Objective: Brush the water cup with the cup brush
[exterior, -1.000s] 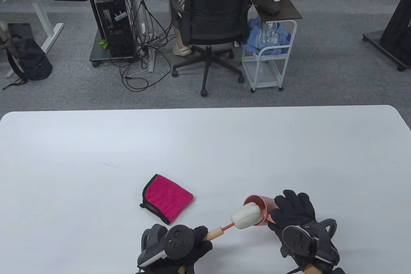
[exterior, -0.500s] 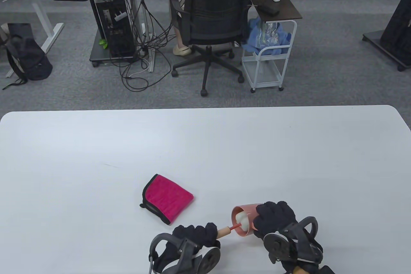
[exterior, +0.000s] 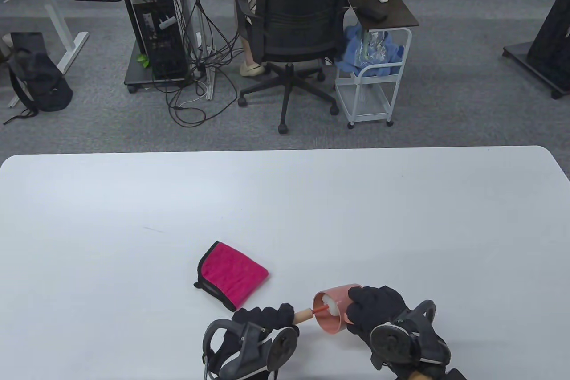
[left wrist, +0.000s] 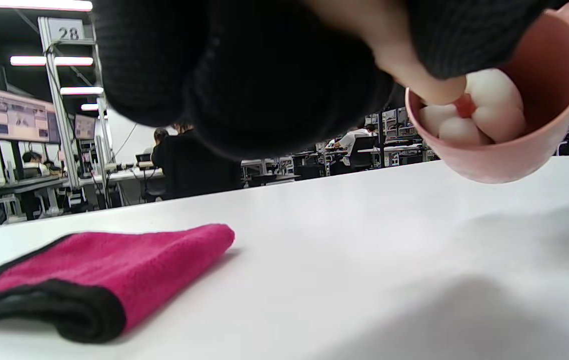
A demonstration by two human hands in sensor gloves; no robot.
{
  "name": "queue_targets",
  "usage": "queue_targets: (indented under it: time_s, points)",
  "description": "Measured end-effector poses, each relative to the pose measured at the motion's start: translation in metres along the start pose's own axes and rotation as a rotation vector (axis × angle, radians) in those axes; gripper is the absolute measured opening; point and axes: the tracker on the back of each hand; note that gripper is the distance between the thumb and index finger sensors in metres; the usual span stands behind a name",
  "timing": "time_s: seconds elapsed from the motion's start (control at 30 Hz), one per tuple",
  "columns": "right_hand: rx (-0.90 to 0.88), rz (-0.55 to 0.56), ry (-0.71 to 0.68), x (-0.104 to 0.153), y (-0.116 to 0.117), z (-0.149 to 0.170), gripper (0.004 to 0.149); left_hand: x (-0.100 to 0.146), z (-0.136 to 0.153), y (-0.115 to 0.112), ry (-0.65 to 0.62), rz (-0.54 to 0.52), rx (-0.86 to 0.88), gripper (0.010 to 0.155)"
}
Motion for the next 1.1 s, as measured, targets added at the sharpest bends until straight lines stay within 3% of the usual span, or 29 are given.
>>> queue_targets:
  time_s: [0.2, 0.57, 0.77, 0.9, 1.1]
  points:
    - [-0.016, 0.011, 0.017, 0.004, -0.004, 0.004, 0.034, -0.004, 0.0, -0.01, -0.004, 0.105, 0.095, 0.054]
    - [-0.037, -0.001, 0.045, 0.005, -0.002, 0.011, 0.034, -0.003, -0.007, -0.012, -0.056, 0.173, 0.132, 0.054]
    - [-0.042, -0.012, 0.049, 0.005, -0.001, 0.012, 0.034, 0.0, -0.015, -0.006, -0.111, 0.123, 0.088, 0.055]
    - [-0.046, -0.03, 0.037, 0.003, 0.003, 0.011, 0.034, 0.005, -0.021, 0.003, -0.142, 0.023, -0.009, 0.055]
    - [-0.052, -0.058, 0.029, 0.002, 0.009, 0.009, 0.034, 0.006, -0.02, 0.003, -0.128, 0.012, -0.032, 0.055]
Point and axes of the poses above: the tracker on the back of each hand, its own z axis roughly to the little-finger side, its own x axis roughly from the fingertips to the wrist, y = z × x, and after that the axes turned 2 degrees about -z, right-handed
